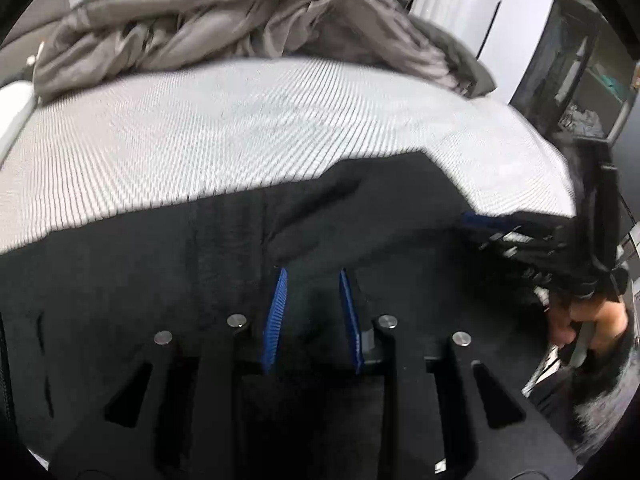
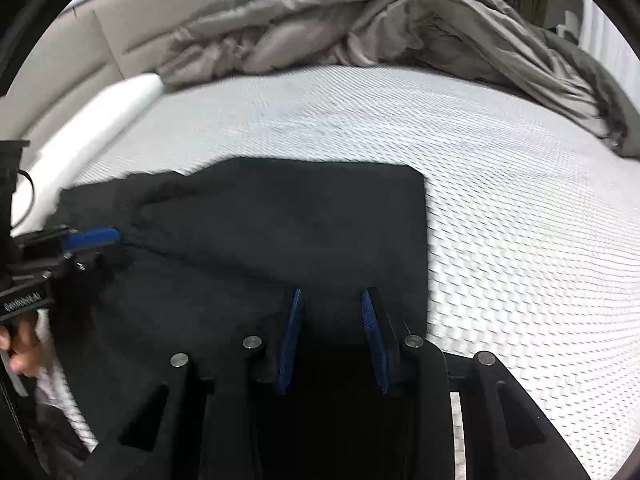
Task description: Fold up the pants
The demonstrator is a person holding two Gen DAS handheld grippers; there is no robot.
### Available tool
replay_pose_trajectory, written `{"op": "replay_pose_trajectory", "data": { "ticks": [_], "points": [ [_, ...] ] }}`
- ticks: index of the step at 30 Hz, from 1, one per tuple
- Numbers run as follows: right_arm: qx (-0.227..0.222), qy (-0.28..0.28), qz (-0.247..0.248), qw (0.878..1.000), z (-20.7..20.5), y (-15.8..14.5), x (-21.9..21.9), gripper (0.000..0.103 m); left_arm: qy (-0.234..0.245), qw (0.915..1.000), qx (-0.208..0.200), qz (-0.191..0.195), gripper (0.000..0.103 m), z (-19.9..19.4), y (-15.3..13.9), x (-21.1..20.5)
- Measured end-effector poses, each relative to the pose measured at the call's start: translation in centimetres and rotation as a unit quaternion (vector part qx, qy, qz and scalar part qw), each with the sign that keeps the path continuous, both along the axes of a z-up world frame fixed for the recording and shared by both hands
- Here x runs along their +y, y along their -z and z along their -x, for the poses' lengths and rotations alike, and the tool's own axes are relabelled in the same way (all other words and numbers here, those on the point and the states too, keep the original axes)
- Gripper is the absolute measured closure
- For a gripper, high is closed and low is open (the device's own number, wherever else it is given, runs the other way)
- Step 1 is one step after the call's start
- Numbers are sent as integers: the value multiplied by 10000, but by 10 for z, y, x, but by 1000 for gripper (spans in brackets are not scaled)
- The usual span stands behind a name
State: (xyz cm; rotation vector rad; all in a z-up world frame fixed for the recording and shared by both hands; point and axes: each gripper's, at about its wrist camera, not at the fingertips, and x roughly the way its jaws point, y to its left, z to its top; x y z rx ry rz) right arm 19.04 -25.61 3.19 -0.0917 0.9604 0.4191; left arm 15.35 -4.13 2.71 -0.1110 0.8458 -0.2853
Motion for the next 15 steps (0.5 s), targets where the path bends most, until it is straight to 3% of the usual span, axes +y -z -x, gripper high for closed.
{"op": "replay_pose_trajectory", "data": {
  "ticks": [4,8,12,15],
  "points": [
    [51,-206,-329,9992,-10,-2,26,71,14,9998,-7,-179,74,-23,-7,-11],
    [145,-425,-538,9975,-22,4,51,71,54,9989,424,-201,75,-55,27,-9],
    [427,-598,-64,9973,-36,27,62,72,180,9985,470,218,86,-57,30,13],
    [202,-498,468,9975,-33,25,52,72,231,9983,436,314,88,-50,30,19]
  ]
}}
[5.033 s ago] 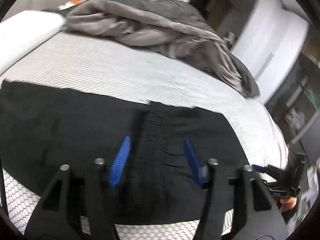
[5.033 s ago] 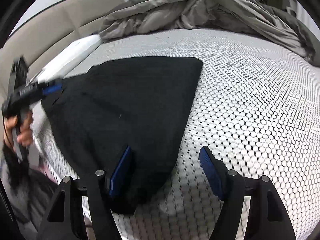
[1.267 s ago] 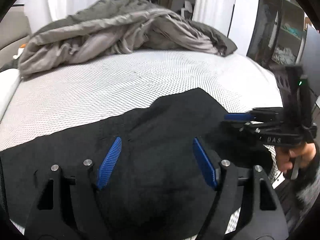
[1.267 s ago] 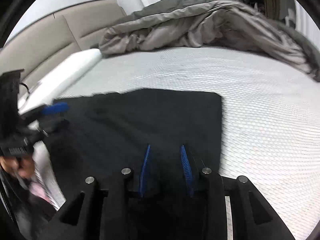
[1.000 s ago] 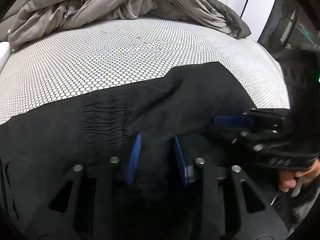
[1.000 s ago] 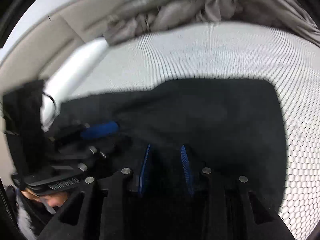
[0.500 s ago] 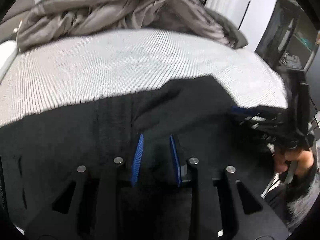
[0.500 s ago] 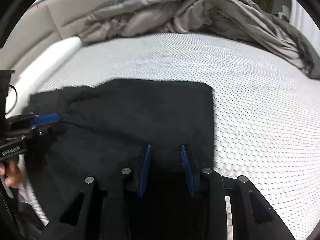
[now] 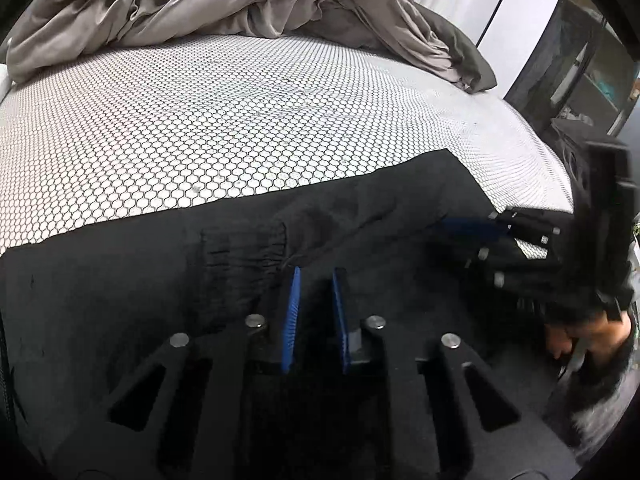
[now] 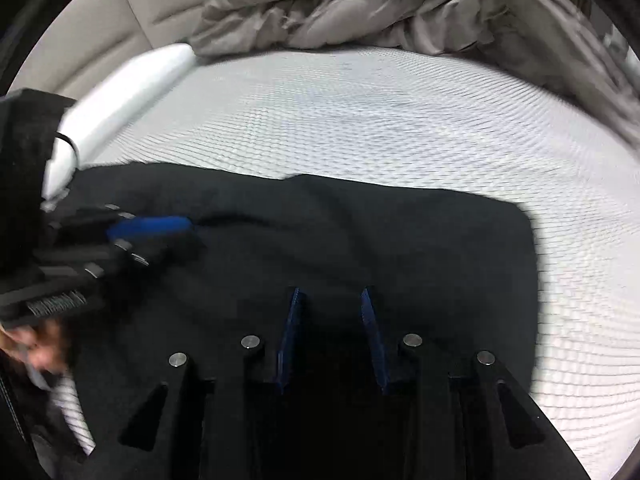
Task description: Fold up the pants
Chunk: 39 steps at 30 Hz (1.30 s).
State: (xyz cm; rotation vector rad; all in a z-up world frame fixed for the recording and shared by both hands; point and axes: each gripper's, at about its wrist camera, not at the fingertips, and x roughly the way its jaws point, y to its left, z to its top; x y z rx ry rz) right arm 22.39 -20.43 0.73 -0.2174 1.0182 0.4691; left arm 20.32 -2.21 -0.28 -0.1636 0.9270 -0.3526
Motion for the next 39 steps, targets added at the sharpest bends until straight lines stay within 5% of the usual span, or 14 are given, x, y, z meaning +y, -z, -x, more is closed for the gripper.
{"op": "replay_pose_trajectory", "data": {
  "ticks": [3,6,13,17,23,27,32,39],
  "points": [
    [-349,531,668,9957,0,0,-27,72,9,10000,-65,-63,88,7,-2,1],
    [-415,803,695,9935,-4,1,-48,72,-23,9998,-98,-186,88,7,-3,0],
    [-488,567,-258,9969,4,-20,-39,71,-255,9981,-394,-401,86,7,-32,-15],
    [-358,190,-542,9977,-8,-14,3,71,-354,9981,-126,-479,86,-12,-16,-20],
    [-187,-90,5,9998,-17,11,34,71,-329,9994,-16,69,88,-15,-3,-2],
    [-683,734,1049,9894,-28,14,-10,70,-295,9995,-28,121,89,-5,-1,3],
    [-381,1117,42,9930,-37,2,-59,70,-375,9989,-135,-264,89,3,-7,0],
    [-423,532,-401,9969,-20,-13,-8,70,-455,9984,-144,-317,89,0,-9,-3]
  ]
}}
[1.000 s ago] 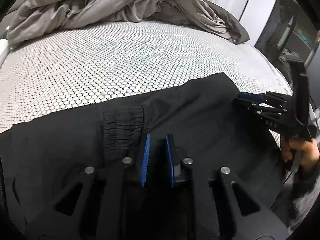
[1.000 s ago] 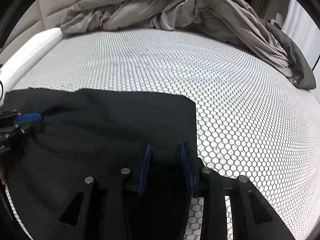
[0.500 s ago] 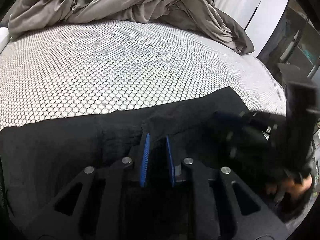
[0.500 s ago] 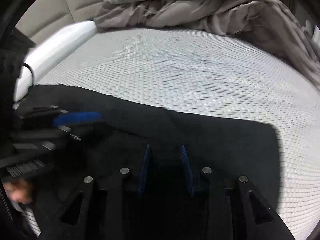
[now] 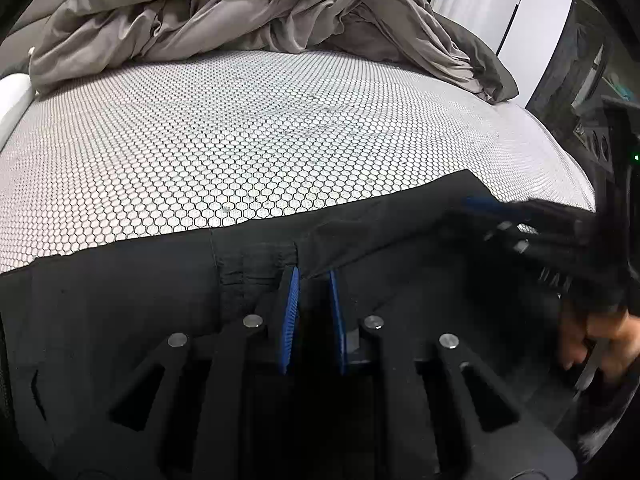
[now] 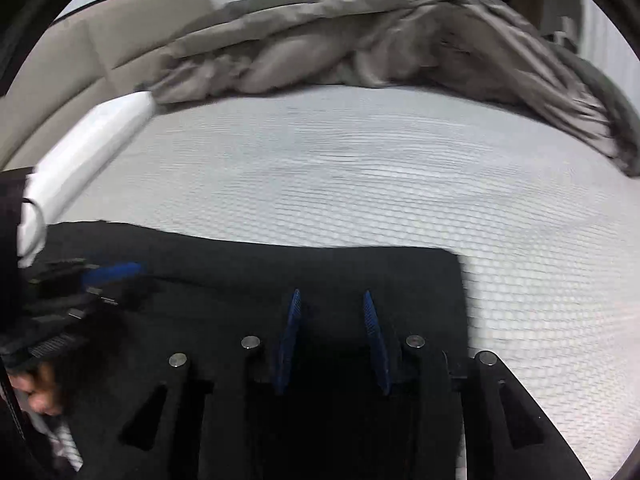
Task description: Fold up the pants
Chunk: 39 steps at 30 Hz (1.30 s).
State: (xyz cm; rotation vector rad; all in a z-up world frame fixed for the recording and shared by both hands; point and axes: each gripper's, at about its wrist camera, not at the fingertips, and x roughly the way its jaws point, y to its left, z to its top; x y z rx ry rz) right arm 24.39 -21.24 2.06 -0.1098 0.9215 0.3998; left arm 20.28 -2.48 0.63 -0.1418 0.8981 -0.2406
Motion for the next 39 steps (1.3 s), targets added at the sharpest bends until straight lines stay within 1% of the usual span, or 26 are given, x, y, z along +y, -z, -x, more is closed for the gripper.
{"op": "replay_pose_trajectory", "data": {
  "ticks": [2,5,7,9,10,11,12,13,14,16,17,18,20,22,24,25,26,28,29,30,32,34,35,36,38,39],
  "points": [
    [65,-254,31,9997,3,6,25,70,14,10000,0,86,89,-1,1,3],
    [79,-520,401,9978,4,18,60,70,47,9999,11,141,89,0,4,7],
    [99,-559,582,9967,5,24,66,69,61,9998,12,188,89,1,6,8],
    [130,-347,791,9962,0,26,54,69,51,9997,14,218,89,1,6,9],
    [41,-83,1077,9941,-6,29,46,64,56,9998,11,206,89,0,6,9],
    [-67,158,1318,9911,-9,29,34,56,57,9998,5,195,89,0,6,9],
    [-116,396,1447,9886,-13,29,19,55,62,9998,4,183,89,-1,6,10],
    [-63,583,1389,9886,-15,28,1,55,60,9999,-2,161,89,-1,6,9],
    [-33,667,1260,9898,-14,26,-12,55,54,9999,-9,144,89,-1,6,9],
    [-66,815,1213,9892,-8,20,-34,54,32,9999,-17,127,89,1,4,9],
    [-89,832,1040,9910,-4,16,-42,55,13,9999,-34,105,89,2,2,9],
    [-104,765,841,9935,0,12,-48,55,-38,10000,-72,-1,89,7,-4,9],
    [-184,506,454,9975,12,1,-50,55,-58,9995,-207,-234,89,18,-15,6],
    [-382,231,300,9986,33,-12,-49,55,32,9982,-459,-379,87,39,-28,1],
    [-335,-117,76,9993,51,-16,-42,55,165,9977,-575,-311,76,59,-31,-4],
    [-213,-322,-53,9992,58,-14,-36,55,228,9977,-569,-282,66,67,-27,-9],
    [-75,-508,-111,9986,61,-9,-28,55,319,9979,-468,-317,64,69,-21,-14],
    [211,-882,-55,9959,64,4,-8,55,534,9972,-216,-481,63,69,-6,-22],
    [289,-973,87,9948,68,11,0,55,548,9968,-215,-536,59,69,-2,-22],
    [301,-984,256,9944,70,18,2,55,586,9969,-233,-480,58,71,-1,-18],
    [273,-901,457,9945,71,23,-10,56,629,9975,-180,-285,55,75,-3,-8],
    [81,-572,803,9951,71,21,-35,56,552,9980,-105,-276,55,81,-4,2],
    [0,-377,942,9948,72,20,-50,52,412,9987,-62,-299,55,83,-6,8],
    [3,-151,886,9960,71,19,-68,50,325,9992,-50,-244,55,84,-8,13],
    [332,155,135,9992,69,14,-106,50,122,9998,-159,25,55,88,-15,28],
    [542,258,-345,9976,67,11,-122,50,-49,9996,-220,162,55,88,-19,35]
  ]
}}
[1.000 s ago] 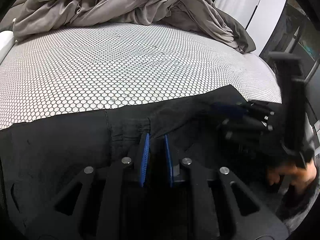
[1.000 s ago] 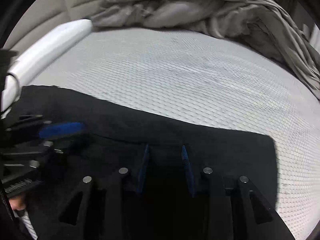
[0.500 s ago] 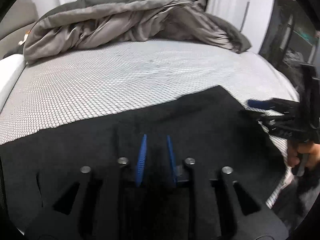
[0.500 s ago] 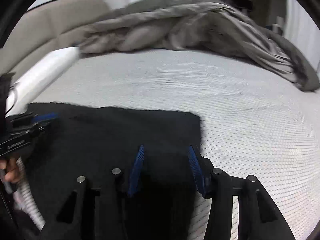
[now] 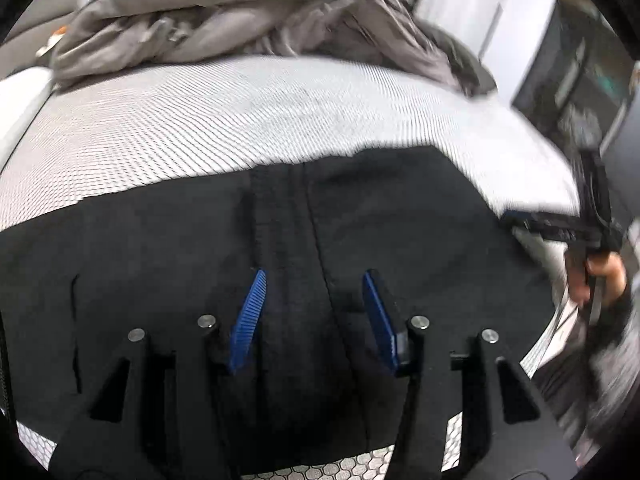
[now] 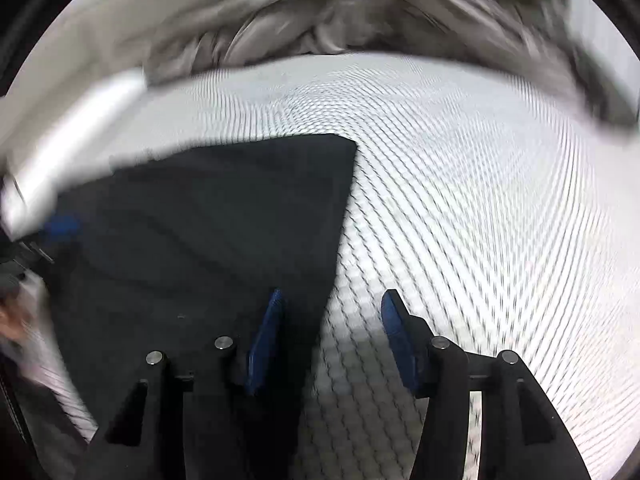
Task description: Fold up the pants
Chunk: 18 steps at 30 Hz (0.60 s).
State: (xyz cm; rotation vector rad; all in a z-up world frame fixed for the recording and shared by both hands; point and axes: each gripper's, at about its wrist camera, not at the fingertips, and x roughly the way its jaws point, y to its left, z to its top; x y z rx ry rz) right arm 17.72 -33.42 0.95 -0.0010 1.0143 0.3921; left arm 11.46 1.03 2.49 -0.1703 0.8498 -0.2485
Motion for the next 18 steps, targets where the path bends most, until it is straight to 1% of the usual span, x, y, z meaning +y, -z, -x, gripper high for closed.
{"op": "replay_pose_trajectory", "data": {
  "ticks": [1,2,4,5,7,8,9,10,11,13,15,16,18],
  "points": [
    [160,127,-431,9989,1,-1,-13,50,-121,9999,-10,71,55,-2,0,8],
    [262,178,-757,9966,0,-1,-22,50,-263,9996,-1,131,55,-4,0,12],
    [554,122,-1331,9895,-6,7,-33,50,-445,9988,24,186,56,-12,0,18],
    [738,57,-1626,9839,-8,12,-32,50,-515,9985,36,195,56,-14,1,20],
    [1126,-52,-2022,9728,-16,27,-28,50,-605,9979,66,207,56,-17,2,22],
    [1247,-107,-2147,9686,-21,29,-21,50,-621,9978,87,214,56,-18,3,22],
    [1248,-133,-2196,9675,-25,32,-14,52,-630,9978,98,205,56,-20,4,18],
    [1178,-107,-2182,9687,-23,33,-14,65,-622,9979,101,178,56,-22,4,15],
    [1134,-82,-2169,9696,-27,31,-11,82,-620,9979,92,143,56,-22,5,14],
    [1097,-43,-2081,9719,-36,27,-9,92,-615,9980,85,99,55,-22,7,9],
    [774,22,-1914,9785,-41,15,-10,93,-608,9981,73,80,55,-22,7,6],
    [654,108,-1847,9806,-51,9,-15,93,-611,9981,68,64,55,-21,7,6],
    [383,349,-1441,9882,-62,1,-21,88,-609,9981,73,9,55,-21,9,3]
  ]
}}
